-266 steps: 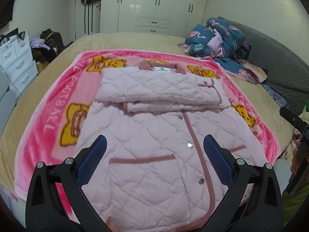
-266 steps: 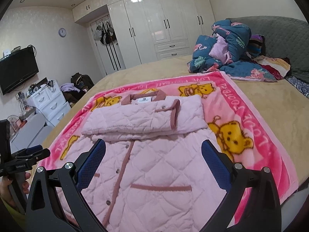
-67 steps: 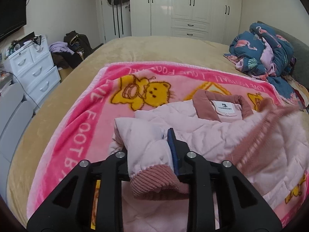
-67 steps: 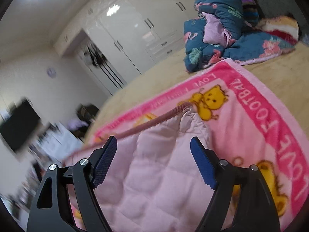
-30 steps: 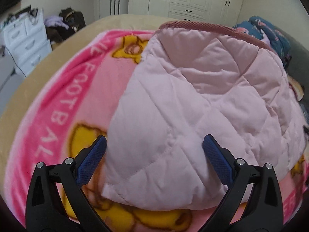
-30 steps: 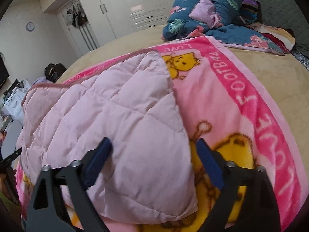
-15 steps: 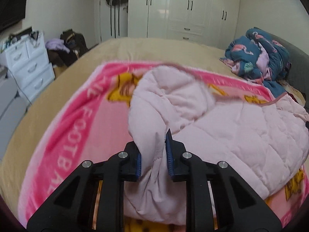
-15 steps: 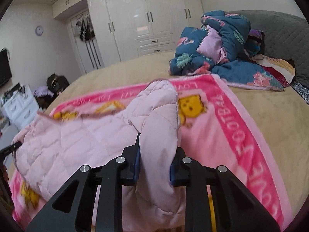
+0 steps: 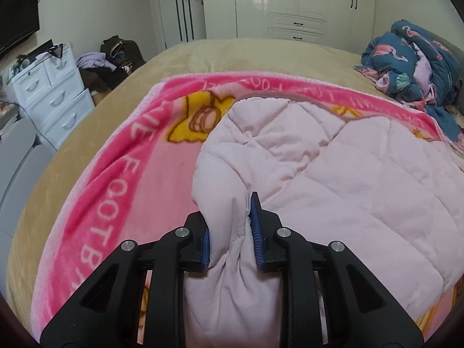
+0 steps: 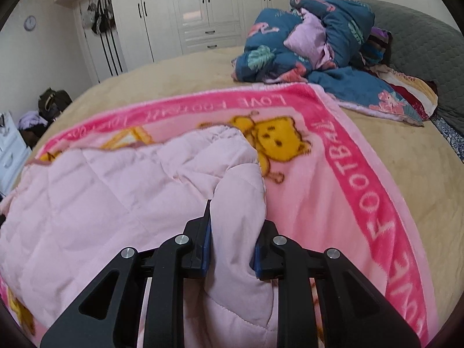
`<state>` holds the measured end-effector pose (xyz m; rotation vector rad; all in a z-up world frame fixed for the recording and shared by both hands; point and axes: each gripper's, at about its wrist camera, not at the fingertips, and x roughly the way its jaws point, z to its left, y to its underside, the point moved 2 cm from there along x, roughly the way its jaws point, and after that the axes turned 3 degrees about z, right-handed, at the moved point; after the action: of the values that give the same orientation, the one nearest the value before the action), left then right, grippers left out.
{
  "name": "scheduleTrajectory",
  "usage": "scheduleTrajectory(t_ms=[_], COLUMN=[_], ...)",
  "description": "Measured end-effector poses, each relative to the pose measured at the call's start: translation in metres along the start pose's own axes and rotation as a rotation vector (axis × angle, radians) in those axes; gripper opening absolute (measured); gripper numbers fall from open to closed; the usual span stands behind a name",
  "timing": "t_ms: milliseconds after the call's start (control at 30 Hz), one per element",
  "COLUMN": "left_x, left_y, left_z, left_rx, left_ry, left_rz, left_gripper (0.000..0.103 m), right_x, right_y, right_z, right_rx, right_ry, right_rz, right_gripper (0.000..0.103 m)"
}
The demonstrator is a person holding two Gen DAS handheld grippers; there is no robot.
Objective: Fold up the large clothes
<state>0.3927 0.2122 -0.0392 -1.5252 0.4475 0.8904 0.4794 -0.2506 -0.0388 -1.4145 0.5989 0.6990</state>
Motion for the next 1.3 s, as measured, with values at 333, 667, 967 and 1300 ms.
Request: scheduleTrajectory(t_ms=[333,667,967,1300], left_x=[0.000,-0.042,-0.082,-0.105], left_y=[0.005,0.013,0.028,0.058], left_z=[0.003,0.015,0.017,0.021], left_rx=[-0.002,-0.045,-0.064,-0.092], left_ry=[-0.031,-0.030,-0.010,0.031], left_rz=[0.012,-0.029,-0.050,-0.029], left_gripper=[0.029,0.083,0.092,0.093], right_x=[0.004,-0.062,-0.123,-0.157], right_y=[0.015,0.037,0.063,0.093], right_z=[-0.020,-0.049,-0.041,-0.036], right_rx=[0.074,0.233,0.205,0.210], right_ry=[-0.004,-0.106,-0.171,-0.202], right_rz=[0.043,-0.010,-0.061,-0.067], right_gripper=[0.057,0.099,0.099,0.099])
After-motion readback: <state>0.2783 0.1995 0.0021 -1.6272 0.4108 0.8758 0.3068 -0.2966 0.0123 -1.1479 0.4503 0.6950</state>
